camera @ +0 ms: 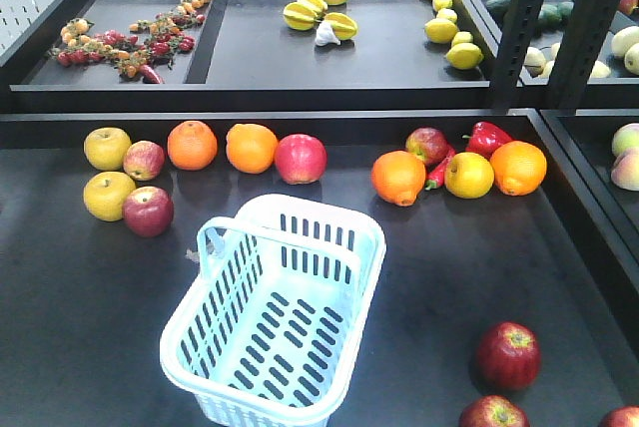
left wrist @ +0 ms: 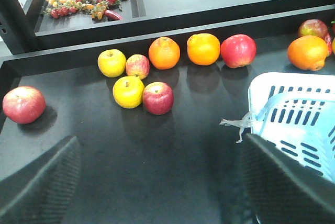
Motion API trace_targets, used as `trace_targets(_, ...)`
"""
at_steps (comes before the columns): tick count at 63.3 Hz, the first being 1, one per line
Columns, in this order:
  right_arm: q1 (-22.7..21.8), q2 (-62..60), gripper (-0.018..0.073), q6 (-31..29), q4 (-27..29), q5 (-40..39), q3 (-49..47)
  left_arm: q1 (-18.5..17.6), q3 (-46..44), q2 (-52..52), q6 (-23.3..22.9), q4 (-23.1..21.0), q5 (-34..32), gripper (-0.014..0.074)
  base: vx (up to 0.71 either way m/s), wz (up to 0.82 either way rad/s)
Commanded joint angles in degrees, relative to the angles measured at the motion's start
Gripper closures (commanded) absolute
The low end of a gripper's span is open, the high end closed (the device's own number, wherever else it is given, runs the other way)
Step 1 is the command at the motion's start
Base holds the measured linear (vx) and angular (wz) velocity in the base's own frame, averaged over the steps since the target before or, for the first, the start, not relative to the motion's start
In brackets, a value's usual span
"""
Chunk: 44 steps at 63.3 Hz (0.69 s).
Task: Pick three apples into basket with both arms
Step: 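Open the left gripper and release the basket handle, then reach the right gripper down and grasp the nearest red apple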
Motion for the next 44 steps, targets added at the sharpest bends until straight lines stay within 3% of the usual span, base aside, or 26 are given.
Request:
trace_targets(1,-0.02,1.64,0.0561,-0.76,-0.23,-2.44,-2.05,-0.11,-1.50,0.15,-0.51,1.30,-3.28,0.0011,0.00,0.00)
trace_targets(15,-0.02,2.05,0.0435,-1.29,-0.14,-2.00,-2.05,-0.11,-1.50,0.15,-0.51,1.30,-3.28,0.0011,0.00,0.00)
trace_targets(35,-0.02,2.05,-0.0081,-1.41,-0.29,1.40,-2.05,-0.11,-1.50,0.15,-0.51,1.30,-3.28,0.0011,0.00,0.00)
trace_targets(44,-0.02,5.12,-0.0148,-2.37,-0.24,2.54,-2.05,-0.11,-1.50,0.15,-0.51,1.30,-3.28,0.0011,0.00,0.00)
